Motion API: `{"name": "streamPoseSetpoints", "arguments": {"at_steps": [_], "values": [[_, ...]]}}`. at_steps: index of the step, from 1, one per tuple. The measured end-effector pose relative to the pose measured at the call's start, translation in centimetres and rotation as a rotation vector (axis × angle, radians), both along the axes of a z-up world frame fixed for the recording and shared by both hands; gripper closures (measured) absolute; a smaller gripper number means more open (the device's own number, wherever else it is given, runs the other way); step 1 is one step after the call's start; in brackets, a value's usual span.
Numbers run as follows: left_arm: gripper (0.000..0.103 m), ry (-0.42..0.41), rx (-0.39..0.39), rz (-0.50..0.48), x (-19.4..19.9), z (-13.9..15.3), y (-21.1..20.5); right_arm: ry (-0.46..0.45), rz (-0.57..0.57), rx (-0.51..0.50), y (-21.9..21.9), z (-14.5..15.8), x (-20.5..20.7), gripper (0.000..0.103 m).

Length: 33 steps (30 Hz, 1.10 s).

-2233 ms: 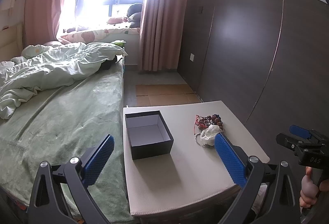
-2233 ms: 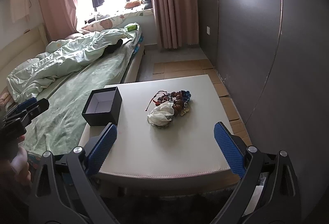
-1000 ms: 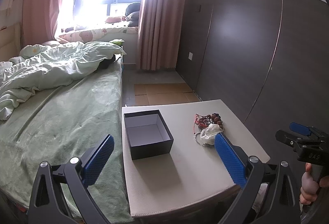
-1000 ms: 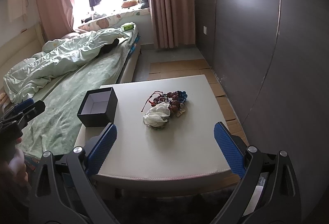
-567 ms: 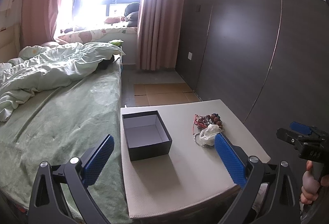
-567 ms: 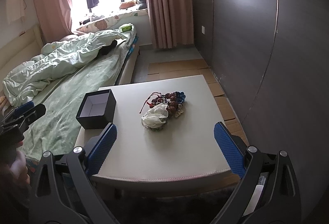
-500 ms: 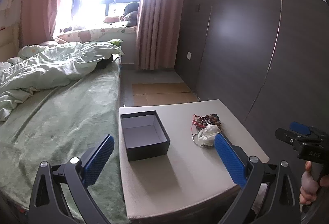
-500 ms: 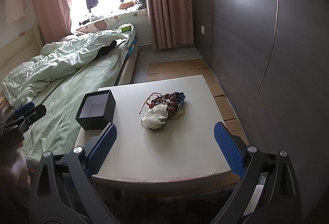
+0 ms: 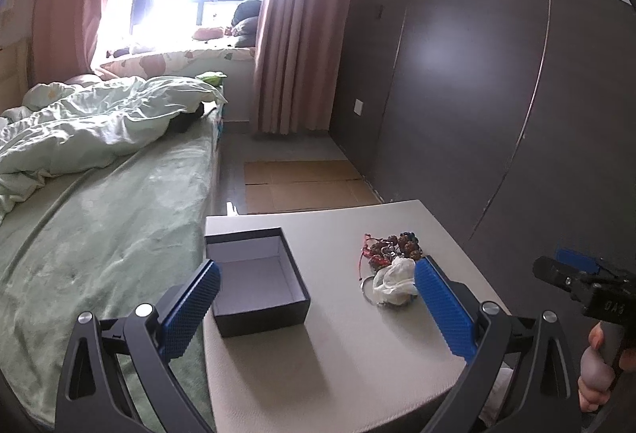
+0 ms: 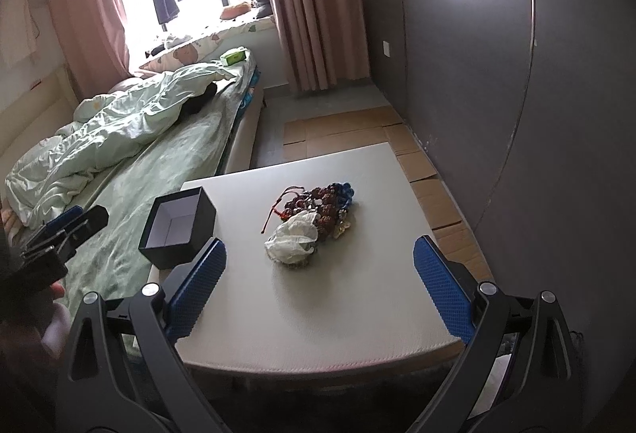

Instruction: Organize jewelry

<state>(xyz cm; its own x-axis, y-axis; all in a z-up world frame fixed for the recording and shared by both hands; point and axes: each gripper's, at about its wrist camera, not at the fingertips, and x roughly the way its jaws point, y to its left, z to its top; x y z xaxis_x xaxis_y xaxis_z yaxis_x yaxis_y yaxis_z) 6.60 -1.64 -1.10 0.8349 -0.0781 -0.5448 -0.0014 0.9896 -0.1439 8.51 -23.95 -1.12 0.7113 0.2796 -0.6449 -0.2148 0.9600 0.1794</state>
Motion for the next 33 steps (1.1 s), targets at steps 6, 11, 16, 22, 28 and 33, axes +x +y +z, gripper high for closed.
{"name": "streamPoseSetpoints", "arguments": {"at_steps": [6, 11, 16, 22, 28, 33], "values": [[0.008, 0.023, -0.027, -0.042, 2.4, -1.0, -0.7, 0.043, -0.041, 0.037, -1.3, -0.8, 2.1, 0.008], [0.012, 0.053, -0.073, -0.067, 4.5, -2.1, -1.3, 0.077, -0.060, 0.095, -2.6, -1.7, 3.6, 0.008], [0.023, 0.093, -0.085, -0.092, 6.8, -3.8, -2.5, 0.128, -0.091, 0.141, -3.7, -3.0, 5.4, 0.017], [0.030, 0.137, -0.097, -0.130, 9.3, -5.9, -4.2, 0.220, -0.120, 0.213, -4.9, -5.1, 8.0, 0.030], [0.030, 0.200, -0.118, -0.190, 12.0, -8.5, -6.3, 0.253, -0.161, 0.246, -5.7, -6.1, 9.6, 0.031], [0.030, 0.266, -0.120, -0.245, 14.4, -11.5, -8.5, 0.280, -0.198, 0.281, -6.4, -6.7, 10.8, 0.031]]}}
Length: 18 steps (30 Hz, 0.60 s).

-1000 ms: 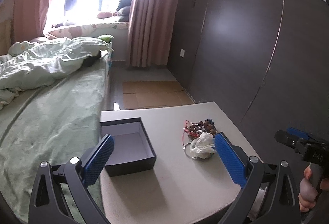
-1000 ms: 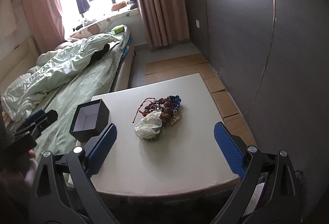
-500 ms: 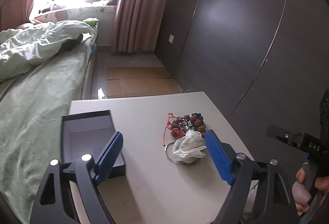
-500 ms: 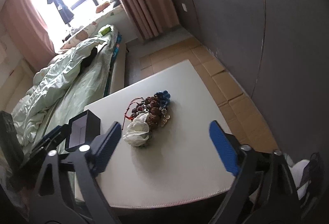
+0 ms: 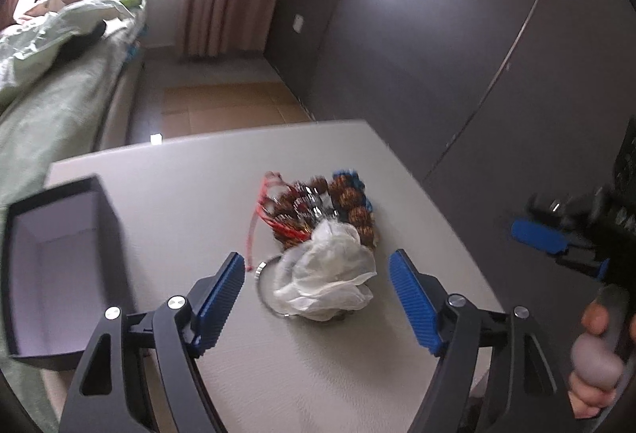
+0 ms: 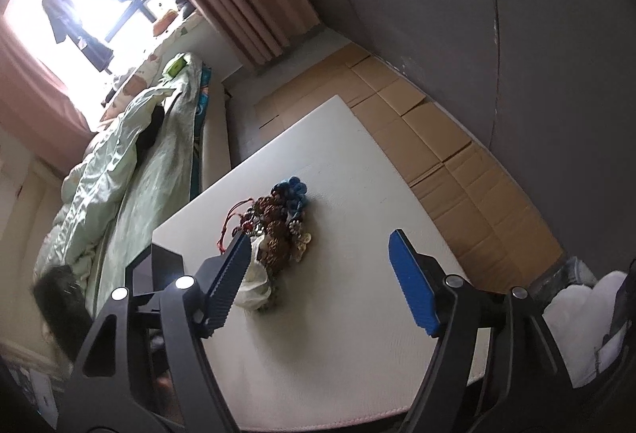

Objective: Organize jewelry
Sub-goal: 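Grasp the white tissue with the left tool while the right tool grasps the grey bead bracelet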

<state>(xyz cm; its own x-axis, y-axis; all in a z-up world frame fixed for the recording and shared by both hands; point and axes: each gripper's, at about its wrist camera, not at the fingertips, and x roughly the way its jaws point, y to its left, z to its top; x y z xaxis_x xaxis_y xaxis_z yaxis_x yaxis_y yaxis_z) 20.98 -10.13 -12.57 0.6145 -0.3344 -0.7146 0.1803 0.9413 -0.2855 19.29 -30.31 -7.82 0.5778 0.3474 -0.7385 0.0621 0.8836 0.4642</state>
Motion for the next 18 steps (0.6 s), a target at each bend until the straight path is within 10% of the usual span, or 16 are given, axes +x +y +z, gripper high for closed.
{"name": "streamPoseSetpoints", "arguments": {"at_steps": [6, 13, 18], "values": [[0.034, 0.060, 0.037, -0.048, 2.4, -2.9, -1.9, 0.019, 0.000, 0.015, 0.5, -0.4, 1.6, 0.031], [0.093, 0.110, 0.000, -0.054, 4.0, -3.7, -1.3, 0.046, 0.021, 0.003, 1.6, -1.1, 3.2, 0.031], [0.094, 0.063, -0.047, -0.051, 3.4, -1.5, -0.1, 0.064, 0.060, -0.005, 2.9, -1.7, 3.4, 0.031]]}}
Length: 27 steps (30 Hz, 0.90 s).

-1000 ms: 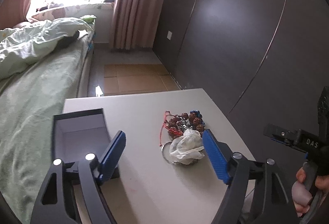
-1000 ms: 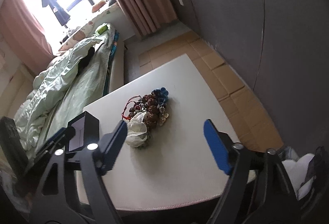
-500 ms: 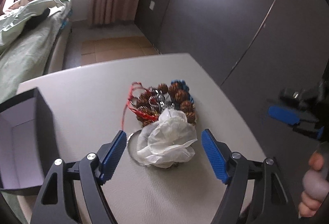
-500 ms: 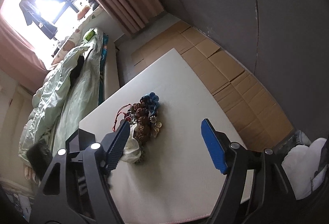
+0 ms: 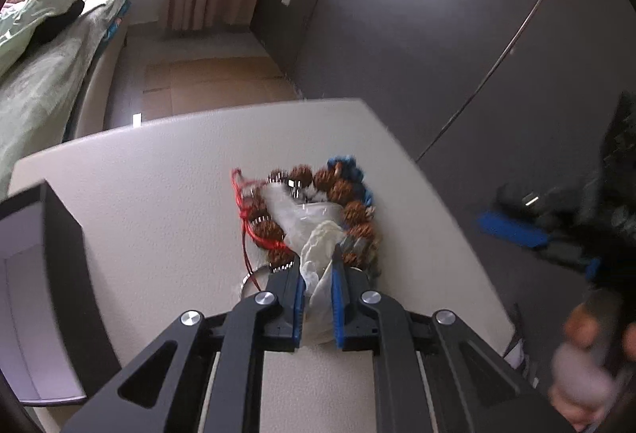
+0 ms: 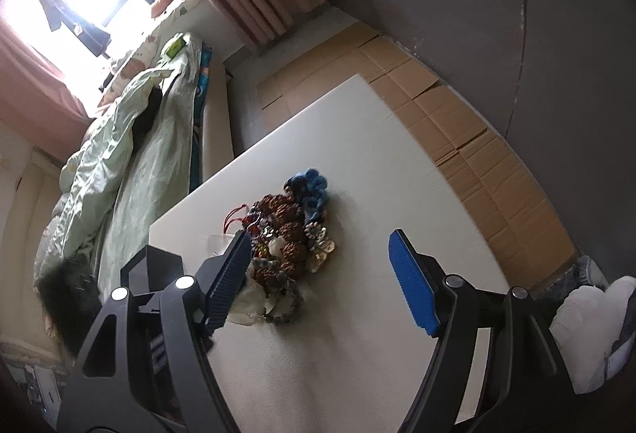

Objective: Organize jewelry
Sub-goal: 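Grasp the white tissue with the left tool while the right tool grasps the grey bead bracelet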

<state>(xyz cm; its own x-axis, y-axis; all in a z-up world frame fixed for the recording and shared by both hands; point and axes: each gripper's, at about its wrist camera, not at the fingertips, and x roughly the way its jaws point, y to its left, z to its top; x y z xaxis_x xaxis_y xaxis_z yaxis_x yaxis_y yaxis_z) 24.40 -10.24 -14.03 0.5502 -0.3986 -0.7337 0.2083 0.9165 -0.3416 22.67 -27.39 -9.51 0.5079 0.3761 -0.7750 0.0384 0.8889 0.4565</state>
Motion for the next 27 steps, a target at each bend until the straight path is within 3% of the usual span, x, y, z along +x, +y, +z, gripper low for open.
{"name": "streamPoseSetpoints", "arguments": {"at_steps": [22, 23, 25, 26, 27], "values": [[0.094, -0.097, -0.043, 0.101, -5.1, 6.5, 7.0, 0.177, 0.133, -0.096, 6.1, -5.9, 0.9, 0.049], [0.094, -0.101, -0.042, 0.107, -5.5, 6.8, 7.4, 0.166, 0.131, -0.098, 6.1, -5.9, 0.9, 0.052], [0.094, -0.109, -0.038, 0.118, -6.1, 7.1, 8.0, 0.158, 0.161, -0.052, 6.3, -6.2, 0.9, 0.084], [0.094, -0.113, -0.035, 0.123, -6.5, 7.2, 8.3, 0.167, 0.175, -0.009, 6.3, -6.5, 0.8, 0.093], [0.094, -0.117, -0.033, 0.130, -7.0, 7.5, 8.7, 0.175, 0.175, -0.014, 6.2, -6.6, 0.7, 0.093]]}}
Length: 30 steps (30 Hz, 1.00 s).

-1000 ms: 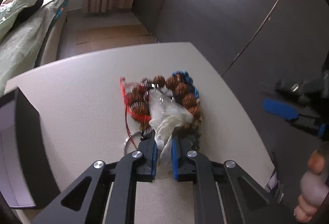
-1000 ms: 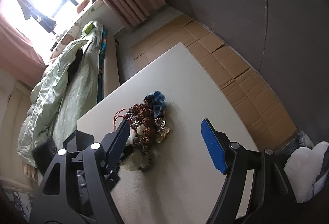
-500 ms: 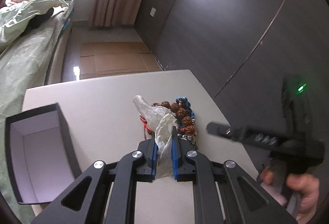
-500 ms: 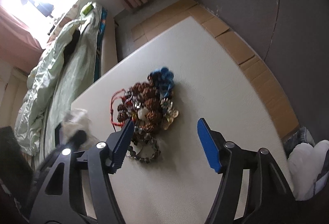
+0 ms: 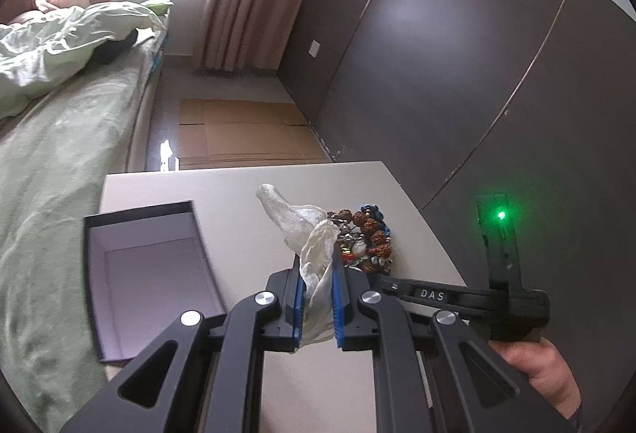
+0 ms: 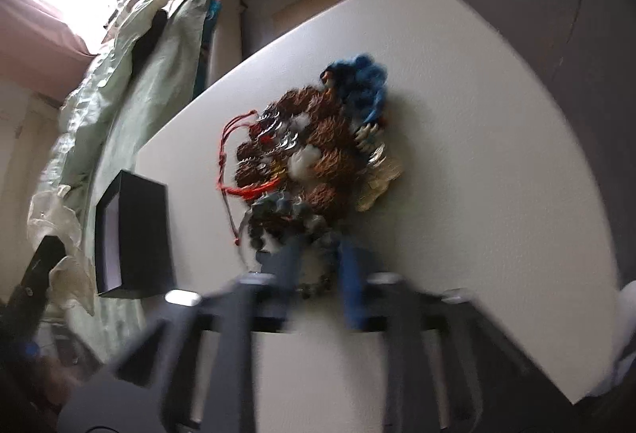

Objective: Organize jewelry
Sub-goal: 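Grasp the white tissue with the left tool while the right tool grasps the grey bead bracelet, then release the tissue into the black box with the left tool while the right tool drops the grey bracelet in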

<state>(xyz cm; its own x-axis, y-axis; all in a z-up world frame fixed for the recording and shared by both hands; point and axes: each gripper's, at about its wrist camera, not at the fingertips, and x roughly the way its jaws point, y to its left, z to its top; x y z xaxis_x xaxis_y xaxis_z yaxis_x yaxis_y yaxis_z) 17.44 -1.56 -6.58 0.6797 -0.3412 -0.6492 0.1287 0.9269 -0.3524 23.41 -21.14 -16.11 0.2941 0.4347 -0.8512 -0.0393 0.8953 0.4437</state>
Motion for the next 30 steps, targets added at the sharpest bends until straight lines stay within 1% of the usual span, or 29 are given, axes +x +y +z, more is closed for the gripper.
{"name": "streamPoseSetpoints", "arguments": {"at_steps": [1, 2, 6, 10, 17, 23, 30], "values": [[0.094, -0.003, 0.001, 0.007, -0.4, 0.2, 0.4, -0.012, -0.006, -0.033, 0.0, 0.1, -0.3, 0.093], [0.094, -0.007, 0.002, 0.017, -0.8, 0.4, 0.9, -0.020, -0.005, -0.032, -0.1, 0.3, -0.6, 0.093], [0.094, -0.019, 0.001, 0.052, -2.1, 1.1, 2.4, -0.082, -0.003, 0.031, -0.5, 2.4, -1.9, 0.093], [0.094, -0.032, 0.002, 0.090, -3.4, 1.6, 3.9, -0.149, -0.006, 0.118, -0.8, 4.7, -3.5, 0.093], [0.094, -0.044, 0.007, 0.136, -5.0, 2.2, 6.2, -0.214, 0.003, 0.208, -0.3, 7.1, -5.1, 0.093], [0.094, -0.041, 0.004, 0.170, -5.1, 1.9, 7.6, -0.287, 0.043, 0.280, 1.3, 9.1, -6.5, 0.093], [0.093, 0.000, -0.006, 0.193, -3.7, 0.7, 8.3, -0.324, 0.086, 0.313, 3.6, 10.0, -6.7, 0.093]]}}
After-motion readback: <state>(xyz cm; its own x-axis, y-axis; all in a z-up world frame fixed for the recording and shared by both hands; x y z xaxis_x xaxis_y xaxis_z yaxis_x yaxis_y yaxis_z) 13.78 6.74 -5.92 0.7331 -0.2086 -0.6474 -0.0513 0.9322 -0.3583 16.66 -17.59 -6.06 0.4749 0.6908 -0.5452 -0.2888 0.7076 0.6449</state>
